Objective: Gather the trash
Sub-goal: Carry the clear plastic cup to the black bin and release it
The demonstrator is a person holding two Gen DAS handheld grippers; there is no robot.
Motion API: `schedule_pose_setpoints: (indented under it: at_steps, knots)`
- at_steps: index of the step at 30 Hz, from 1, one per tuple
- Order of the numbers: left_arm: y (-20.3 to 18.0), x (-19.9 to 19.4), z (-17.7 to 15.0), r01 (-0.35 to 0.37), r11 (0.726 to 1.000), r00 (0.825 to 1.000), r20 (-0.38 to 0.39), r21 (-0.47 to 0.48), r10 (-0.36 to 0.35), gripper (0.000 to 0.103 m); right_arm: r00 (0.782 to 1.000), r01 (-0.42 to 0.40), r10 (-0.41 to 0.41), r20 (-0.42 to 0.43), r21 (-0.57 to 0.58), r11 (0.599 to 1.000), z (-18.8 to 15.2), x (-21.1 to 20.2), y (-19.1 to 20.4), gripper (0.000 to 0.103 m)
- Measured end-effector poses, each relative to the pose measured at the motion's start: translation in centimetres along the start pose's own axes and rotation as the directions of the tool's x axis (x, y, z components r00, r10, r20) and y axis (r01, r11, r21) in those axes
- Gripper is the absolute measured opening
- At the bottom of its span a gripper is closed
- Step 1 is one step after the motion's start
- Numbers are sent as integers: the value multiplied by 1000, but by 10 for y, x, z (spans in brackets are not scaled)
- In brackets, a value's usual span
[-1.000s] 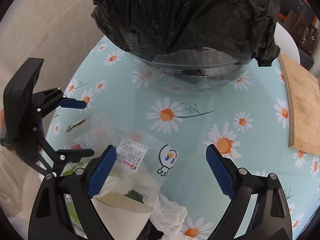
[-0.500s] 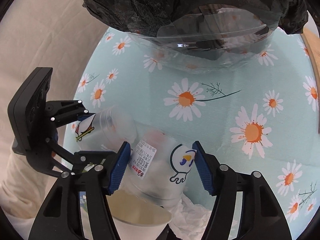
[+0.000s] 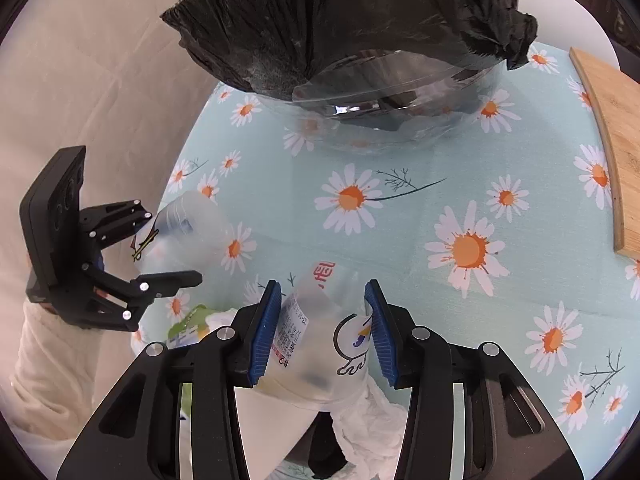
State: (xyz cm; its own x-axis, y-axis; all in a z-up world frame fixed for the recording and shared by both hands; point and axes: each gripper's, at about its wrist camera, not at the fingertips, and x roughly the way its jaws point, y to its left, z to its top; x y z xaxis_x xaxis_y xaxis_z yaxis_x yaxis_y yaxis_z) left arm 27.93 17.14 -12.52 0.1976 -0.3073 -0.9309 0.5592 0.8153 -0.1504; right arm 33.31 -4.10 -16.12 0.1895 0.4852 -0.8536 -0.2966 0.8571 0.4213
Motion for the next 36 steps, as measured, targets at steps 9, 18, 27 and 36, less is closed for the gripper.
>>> schedule_pose_setpoints:
  at_steps: [9,18,27,36]
  knots:
    - [-17,-19,-2,-47,999,999,6,-20,47,60,993,-75,70,99,48,996,1,-41,-23,40]
    - [-34,-52,7,-94,995,993,74,-28,96,60,975,-97,91,204,18,995,7,-87,-30,41]
    - [-50,-83,29,-129,992,982,143,10,126,60,952,-84,87,295,-21,996,10,-130,-29,41]
    - [-49,-114,56,-111,994,966,235,20,104,60,927,-71,94,362,-77,995,29,-166,-15,41]
